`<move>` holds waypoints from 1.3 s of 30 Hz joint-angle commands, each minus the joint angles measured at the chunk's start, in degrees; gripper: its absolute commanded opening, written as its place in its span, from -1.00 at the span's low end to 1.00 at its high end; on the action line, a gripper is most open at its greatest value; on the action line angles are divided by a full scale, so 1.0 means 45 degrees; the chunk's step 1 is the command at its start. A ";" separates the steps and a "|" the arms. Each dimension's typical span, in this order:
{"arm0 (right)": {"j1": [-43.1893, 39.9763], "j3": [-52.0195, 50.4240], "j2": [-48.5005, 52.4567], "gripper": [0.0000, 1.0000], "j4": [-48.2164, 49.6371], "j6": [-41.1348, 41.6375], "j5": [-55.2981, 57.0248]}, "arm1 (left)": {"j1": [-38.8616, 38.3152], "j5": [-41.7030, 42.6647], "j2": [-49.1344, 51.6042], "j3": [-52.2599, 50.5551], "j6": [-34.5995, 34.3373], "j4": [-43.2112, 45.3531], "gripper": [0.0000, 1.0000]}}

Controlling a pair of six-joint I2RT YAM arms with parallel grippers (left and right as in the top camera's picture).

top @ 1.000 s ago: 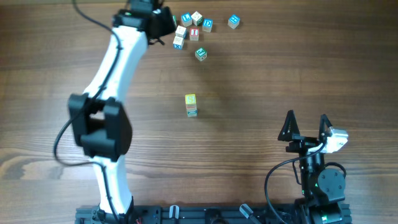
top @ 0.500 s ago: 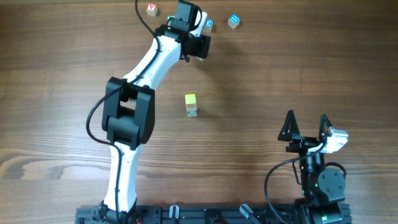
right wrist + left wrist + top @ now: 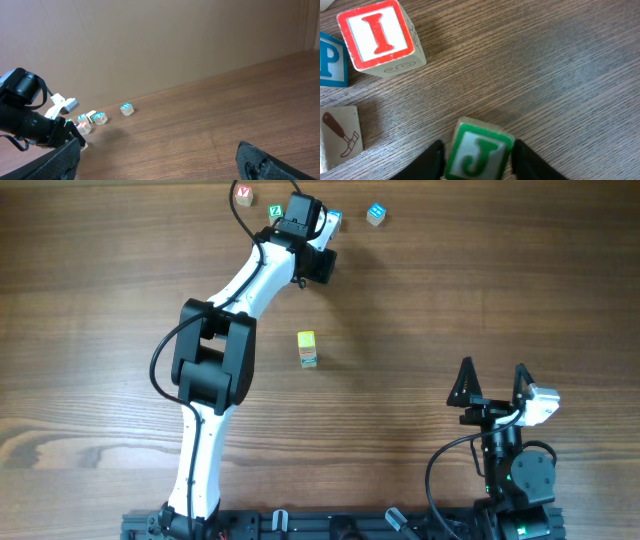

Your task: Form a tower

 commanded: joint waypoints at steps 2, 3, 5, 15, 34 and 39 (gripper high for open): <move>-0.0053 -0.0010 -0.0063 0.99 0.0058 -0.0219 0.0175 | -0.0019 -0.0641 0.0053 0.0039 -0.0039 0.0087 -0.22; -0.0053 -0.0010 -0.0063 0.99 0.0058 -0.0219 0.0175 | -0.0010 -0.0947 0.0005 0.0039 -0.0044 0.0068 -0.30; -0.0053 -0.0010 -0.0063 0.99 0.0058 -0.0219 0.0175 | 0.0049 -0.1477 -0.0233 0.0039 -0.0714 -0.0112 -0.39; -0.0053 -0.0010 -0.0063 1.00 0.0058 -0.0219 0.0175 | 0.1758 -0.1467 -0.4949 0.0039 -0.4809 -0.3517 -0.41; -0.0053 -0.0010 -0.0063 0.99 0.0058 -0.0219 0.0175 | 0.1899 -0.1758 -0.5605 -0.6203 -0.7723 -0.4998 -0.27; -0.0053 -0.0010 -0.0063 0.99 0.0058 -0.0219 0.0175 | 0.1870 -0.1758 -0.5605 -0.7650 -0.8004 -0.3424 -0.17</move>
